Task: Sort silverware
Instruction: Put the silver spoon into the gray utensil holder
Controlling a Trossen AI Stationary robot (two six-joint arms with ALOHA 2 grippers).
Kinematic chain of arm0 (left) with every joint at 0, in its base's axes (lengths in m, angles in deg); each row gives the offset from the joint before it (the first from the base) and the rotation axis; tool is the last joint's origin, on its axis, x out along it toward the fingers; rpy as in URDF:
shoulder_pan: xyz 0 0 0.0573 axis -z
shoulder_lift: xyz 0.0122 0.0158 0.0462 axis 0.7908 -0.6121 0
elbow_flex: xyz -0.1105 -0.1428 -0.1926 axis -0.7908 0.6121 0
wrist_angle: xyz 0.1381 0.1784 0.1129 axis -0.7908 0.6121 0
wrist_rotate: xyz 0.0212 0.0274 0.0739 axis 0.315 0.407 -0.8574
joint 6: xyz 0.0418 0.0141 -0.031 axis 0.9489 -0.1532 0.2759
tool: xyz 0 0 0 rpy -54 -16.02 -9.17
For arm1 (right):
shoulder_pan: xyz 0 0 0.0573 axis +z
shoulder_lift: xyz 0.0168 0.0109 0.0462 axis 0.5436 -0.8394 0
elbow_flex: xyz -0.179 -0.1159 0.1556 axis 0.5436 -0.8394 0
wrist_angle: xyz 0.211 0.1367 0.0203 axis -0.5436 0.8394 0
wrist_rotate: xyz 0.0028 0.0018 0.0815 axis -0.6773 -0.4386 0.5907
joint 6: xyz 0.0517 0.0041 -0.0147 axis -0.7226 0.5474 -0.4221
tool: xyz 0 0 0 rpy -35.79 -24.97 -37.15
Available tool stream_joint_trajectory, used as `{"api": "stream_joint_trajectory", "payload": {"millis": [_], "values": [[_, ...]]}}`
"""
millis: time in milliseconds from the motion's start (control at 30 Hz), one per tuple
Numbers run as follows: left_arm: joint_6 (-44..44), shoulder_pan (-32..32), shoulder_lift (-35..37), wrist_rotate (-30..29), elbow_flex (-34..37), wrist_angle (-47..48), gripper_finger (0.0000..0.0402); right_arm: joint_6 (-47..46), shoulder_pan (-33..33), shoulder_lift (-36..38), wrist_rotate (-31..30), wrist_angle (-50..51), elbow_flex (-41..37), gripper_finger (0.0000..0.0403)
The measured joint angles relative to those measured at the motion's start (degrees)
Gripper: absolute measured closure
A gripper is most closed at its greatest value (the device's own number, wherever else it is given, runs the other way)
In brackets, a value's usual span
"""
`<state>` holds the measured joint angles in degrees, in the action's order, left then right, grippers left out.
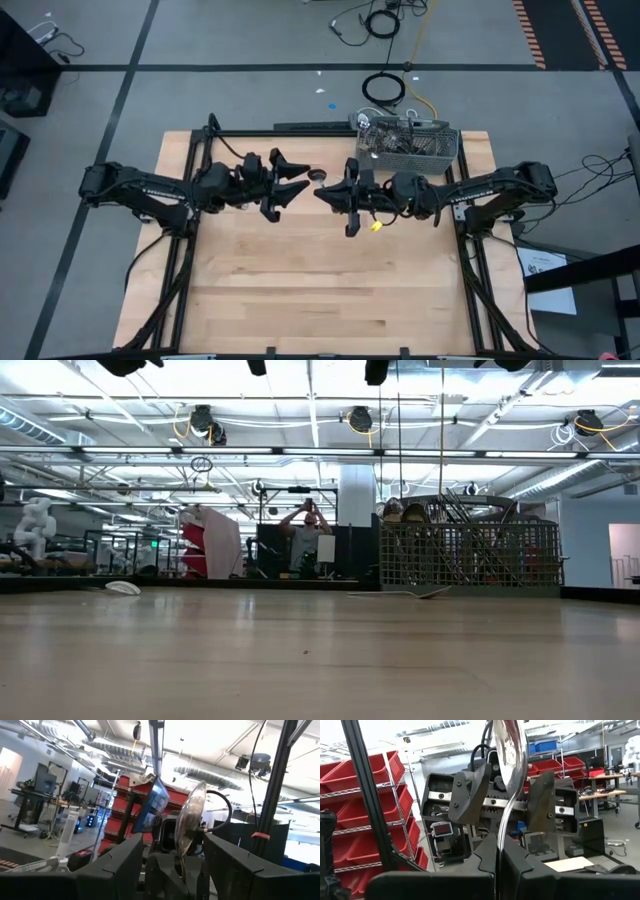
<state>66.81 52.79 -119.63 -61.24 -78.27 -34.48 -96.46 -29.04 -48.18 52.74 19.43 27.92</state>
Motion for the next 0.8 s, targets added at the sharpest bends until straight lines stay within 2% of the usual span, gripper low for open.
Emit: {"api": "stream_joint_trajectory", "payload": {"millis": [267,467,800], "values": [[2.56,-0.08,0.00,-0.28,0.01,-0.04,0.0187,-1.65,0.42,0.00,-0.66,3.21,0.00,0.0403],[2.51,-0.08,0.00,-0.77,0.02,-0.02,0.0187,-2.98,0.39,-0.02,-3.33,3.97,0.00,0.0403],[2.43,-0.08,-0.96,-3.71,0.02,0.39,0.0187,-4.51,0.41,-0.02,-3.76,6.39,0.00,0.0403]]}}
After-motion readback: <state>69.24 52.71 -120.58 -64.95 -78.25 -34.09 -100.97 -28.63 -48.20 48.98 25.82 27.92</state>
